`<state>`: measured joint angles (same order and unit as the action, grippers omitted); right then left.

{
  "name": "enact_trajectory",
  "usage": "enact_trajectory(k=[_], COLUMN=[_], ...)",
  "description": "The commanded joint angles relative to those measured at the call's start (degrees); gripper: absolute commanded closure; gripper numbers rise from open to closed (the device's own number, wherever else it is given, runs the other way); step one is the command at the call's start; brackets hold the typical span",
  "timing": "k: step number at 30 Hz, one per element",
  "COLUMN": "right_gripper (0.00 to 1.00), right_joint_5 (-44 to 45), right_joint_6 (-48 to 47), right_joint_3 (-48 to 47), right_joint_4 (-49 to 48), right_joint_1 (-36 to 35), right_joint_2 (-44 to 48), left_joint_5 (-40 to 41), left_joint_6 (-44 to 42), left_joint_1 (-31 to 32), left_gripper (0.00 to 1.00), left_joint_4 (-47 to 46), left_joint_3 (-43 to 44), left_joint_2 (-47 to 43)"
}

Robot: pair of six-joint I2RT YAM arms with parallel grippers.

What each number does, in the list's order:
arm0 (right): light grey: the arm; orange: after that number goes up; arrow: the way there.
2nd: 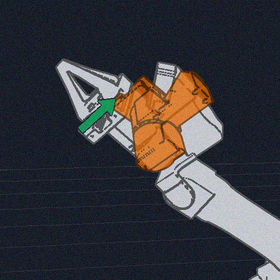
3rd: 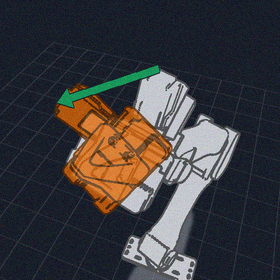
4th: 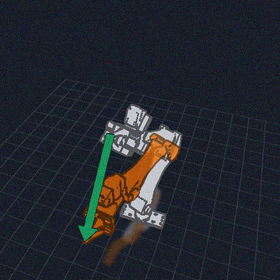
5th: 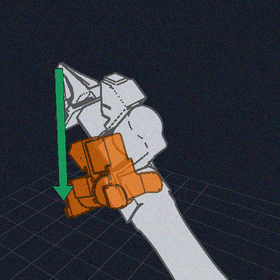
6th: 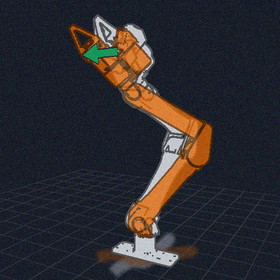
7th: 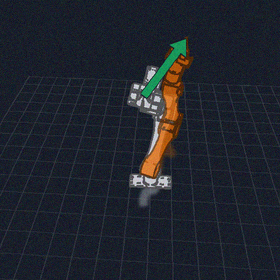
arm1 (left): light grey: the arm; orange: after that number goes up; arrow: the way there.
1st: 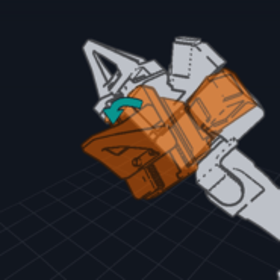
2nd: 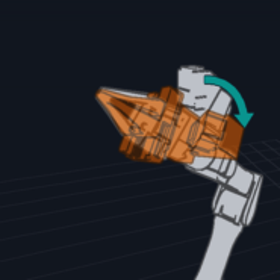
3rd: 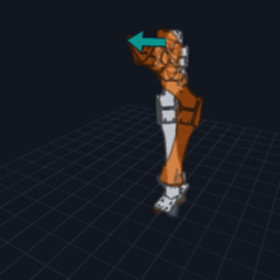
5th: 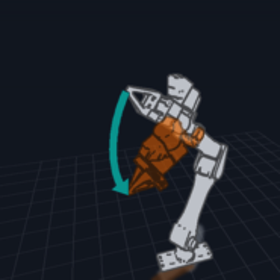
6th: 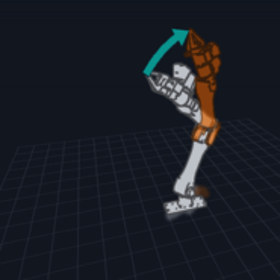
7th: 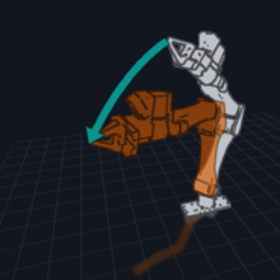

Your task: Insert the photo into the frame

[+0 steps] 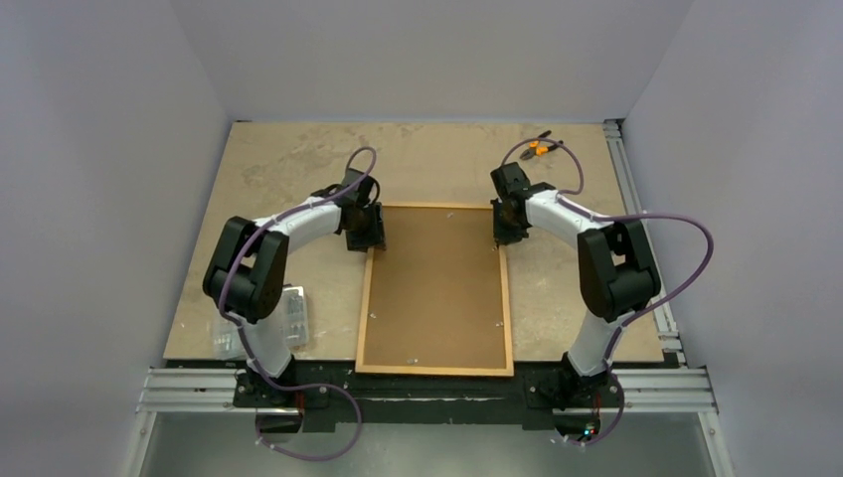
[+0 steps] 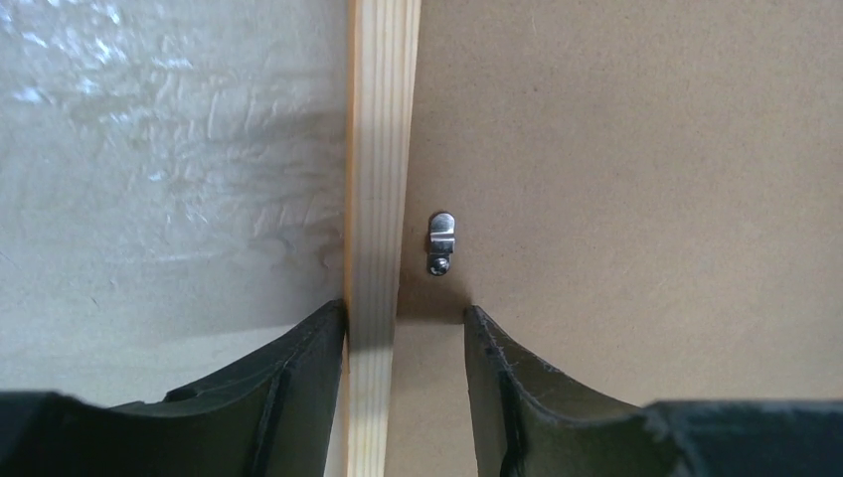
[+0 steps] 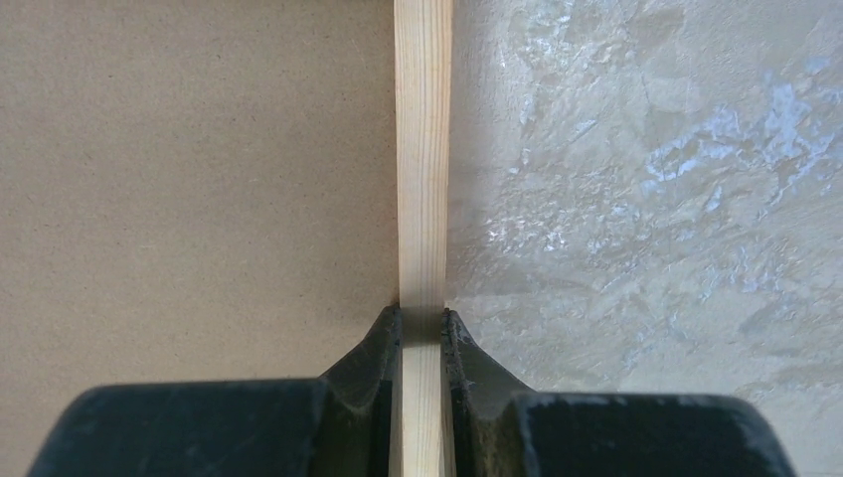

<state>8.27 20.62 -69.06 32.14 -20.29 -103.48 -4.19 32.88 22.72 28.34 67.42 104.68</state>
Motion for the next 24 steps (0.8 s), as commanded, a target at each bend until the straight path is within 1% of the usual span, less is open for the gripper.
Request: enact_trajectory(k=[1,3,4,7,9,10,14,16,19,24], right_gripper=[1.00,1.00,1.00,1.00,0.97,0.95,0.75,0.67,0.59,0.52], right_joint_5=[-2.1,-1.7,-1.6,-1.6,-1.5,-1.5,-1.4,-1.3,-1.3,-1.4], right_joint_6=[-1.1,-1.1,-1.1,-1.1,-1.1,-1.0,-0.6,-0.5,-0.5,-0.3], right_joint_3=[1.2,1.7,1.7,1.8,1.6,1.5,1.5,1.6,1.5,1.9], right_joint_4=[-0.7,-0.9,-0.9,-0.8,-0.7,-0.7,-0.7,-0.7,-0.4,-0.4], right_joint_1=[-0.6,-0.6,-0.6,-0.6,-0.6,-0.6,-0.6,-0.6,-0.6,-0.6], right_joint_2=[3.1,3.2,3.2,3.1,3.0,2.9,3.1,3.4,3.9,4.8], left_joint_5=[-2.4,-0.9,-0.1,3.0,3.9,4.8,8.7,10.3,12.4,10.1], left_joint_6=[4.2,4.8,4.8,4.6,4.2,3.9,3.6,3.5,3.4,3.1], left_joint_1=[2.9,3.2,3.2,3.2,3.1,3.2,3.1,3.0,3.0,3.0], left_gripper=[0.54,0.50,0.46,0.39,0.36,0.35,0.34,0.34,0.34,0.36], left_joint_4=[-4.4,-4.7,-4.3,-1.8,-0.1,0.7,4.3,5.4,7.3,5.0], left_joint_3=[-5.4,-6.2,-6.0,-3.6,-1.4,-0.2,3.9,5.2,7.3,7.2], left_joint_2=[-3.4,-3.8,-3.7,-2.9,-2.0,-1.5,0.8,2.0,4.5,6.4])
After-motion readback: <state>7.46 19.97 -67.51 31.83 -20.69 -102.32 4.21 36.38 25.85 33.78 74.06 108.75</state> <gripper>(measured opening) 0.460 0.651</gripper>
